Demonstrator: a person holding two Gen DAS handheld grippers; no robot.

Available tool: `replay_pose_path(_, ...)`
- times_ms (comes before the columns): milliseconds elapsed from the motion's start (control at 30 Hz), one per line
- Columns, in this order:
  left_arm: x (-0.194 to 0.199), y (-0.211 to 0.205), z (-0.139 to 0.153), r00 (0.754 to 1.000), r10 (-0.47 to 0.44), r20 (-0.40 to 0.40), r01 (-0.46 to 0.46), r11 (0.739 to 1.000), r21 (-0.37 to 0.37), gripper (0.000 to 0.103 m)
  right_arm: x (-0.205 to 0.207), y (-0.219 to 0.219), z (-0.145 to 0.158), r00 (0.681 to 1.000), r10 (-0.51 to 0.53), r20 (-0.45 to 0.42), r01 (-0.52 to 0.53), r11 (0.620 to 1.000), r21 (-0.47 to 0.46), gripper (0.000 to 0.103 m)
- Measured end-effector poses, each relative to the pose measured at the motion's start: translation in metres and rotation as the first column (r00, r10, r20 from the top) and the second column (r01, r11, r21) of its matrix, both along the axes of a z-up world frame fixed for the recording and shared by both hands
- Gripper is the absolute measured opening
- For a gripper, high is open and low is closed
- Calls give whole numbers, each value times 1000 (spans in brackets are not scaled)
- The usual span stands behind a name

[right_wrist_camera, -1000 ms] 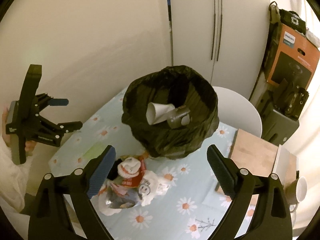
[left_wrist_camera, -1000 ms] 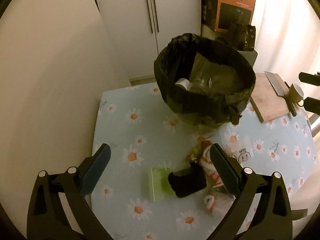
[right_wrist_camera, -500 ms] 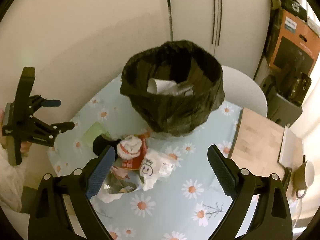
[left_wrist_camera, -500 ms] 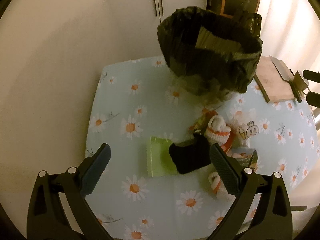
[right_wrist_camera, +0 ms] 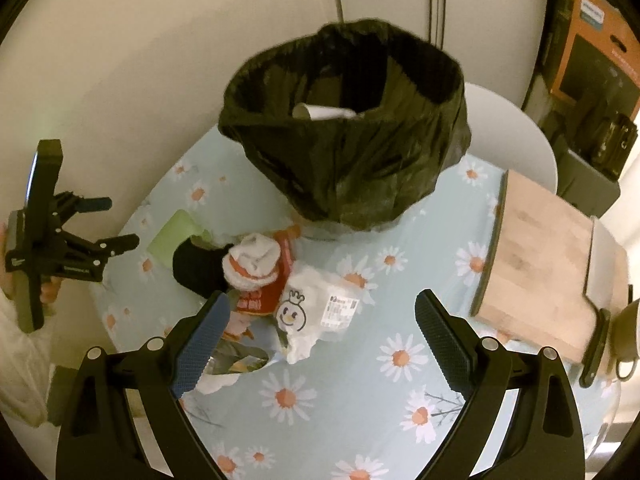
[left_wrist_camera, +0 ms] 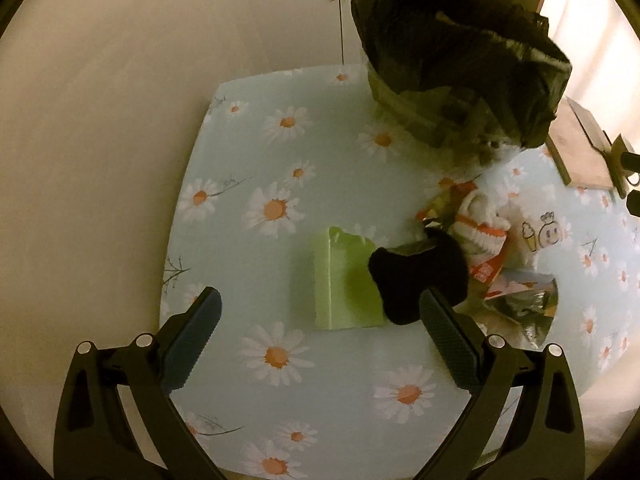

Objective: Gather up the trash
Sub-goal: 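Lower the left gripper to the green plastic piece while the right gripper grasps the crumpled tissue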

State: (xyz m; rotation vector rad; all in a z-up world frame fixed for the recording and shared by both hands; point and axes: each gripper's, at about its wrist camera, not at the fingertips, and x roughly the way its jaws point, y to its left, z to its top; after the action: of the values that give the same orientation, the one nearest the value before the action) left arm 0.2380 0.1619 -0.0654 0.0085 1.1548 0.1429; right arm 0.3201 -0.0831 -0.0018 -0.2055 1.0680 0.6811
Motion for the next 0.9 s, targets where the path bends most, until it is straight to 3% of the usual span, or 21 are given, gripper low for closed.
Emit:
replay_pose_path(467, 10, 8, -45, 995, 6, -101, -7, 1000, -12, 97, 27, 9, -69, 985, -6, -173, 2, 1000, -21, 89)
replay_pose_path(900, 25, 23, -63, 988, 29, -150, -30, 1000, -7, 97, 28, 1, -93, 964, 2, -266, 5, 1000, 26, 89)
